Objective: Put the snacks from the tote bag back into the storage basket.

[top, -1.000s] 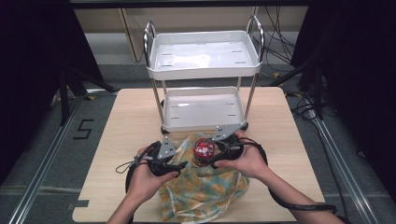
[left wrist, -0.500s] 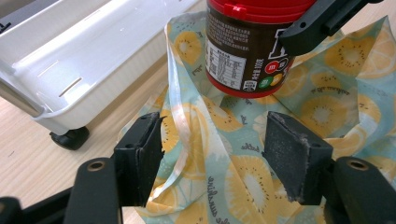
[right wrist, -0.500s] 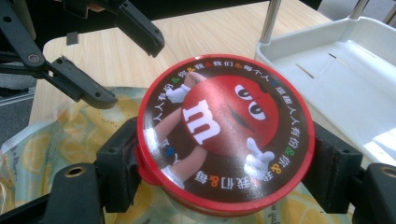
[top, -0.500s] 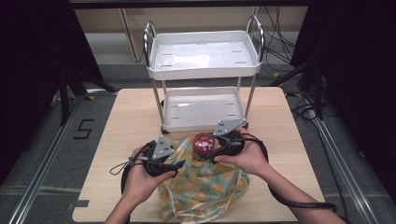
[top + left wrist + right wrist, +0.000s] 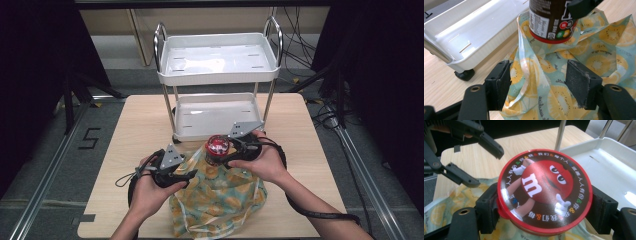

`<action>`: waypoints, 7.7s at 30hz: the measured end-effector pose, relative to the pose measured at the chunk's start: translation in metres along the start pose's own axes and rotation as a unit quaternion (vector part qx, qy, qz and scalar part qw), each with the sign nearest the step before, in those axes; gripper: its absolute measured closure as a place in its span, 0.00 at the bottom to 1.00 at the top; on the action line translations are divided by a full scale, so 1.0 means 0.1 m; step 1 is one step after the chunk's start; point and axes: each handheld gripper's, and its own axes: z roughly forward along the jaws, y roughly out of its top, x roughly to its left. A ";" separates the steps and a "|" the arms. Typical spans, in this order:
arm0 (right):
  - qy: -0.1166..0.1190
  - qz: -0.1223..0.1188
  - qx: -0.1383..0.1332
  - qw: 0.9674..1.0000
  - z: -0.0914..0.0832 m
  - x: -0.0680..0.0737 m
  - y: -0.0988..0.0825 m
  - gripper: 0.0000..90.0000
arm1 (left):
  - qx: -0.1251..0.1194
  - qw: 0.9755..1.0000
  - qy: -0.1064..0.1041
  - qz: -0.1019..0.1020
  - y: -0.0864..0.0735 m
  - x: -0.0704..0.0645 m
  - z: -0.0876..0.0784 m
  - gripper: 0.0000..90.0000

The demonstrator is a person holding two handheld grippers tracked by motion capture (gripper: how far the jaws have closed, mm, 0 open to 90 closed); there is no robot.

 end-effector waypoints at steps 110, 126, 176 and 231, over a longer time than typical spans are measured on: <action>-0.081 0.022 -0.043 0.996 0.09 -0.46 0.42 0.29 | -0.010 1.000 0.018 0.014 0.01 0.03 0.00 0.47; -0.088 0.027 -0.041 0.995 0.13 -0.49 0.45 0.29 | -0.012 1.000 0.017 0.008 0.00 0.03 0.00 0.46; -0.101 0.030 -0.016 0.994 0.32 -0.68 0.50 0.29 | -0.012 1.000 0.020 0.005 -0.01 0.06 -0.02 0.45; -0.103 0.030 -0.002 0.994 0.52 -0.82 0.48 0.29 | -0.012 1.000 0.020 0.004 -0.01 0.05 -0.02 0.44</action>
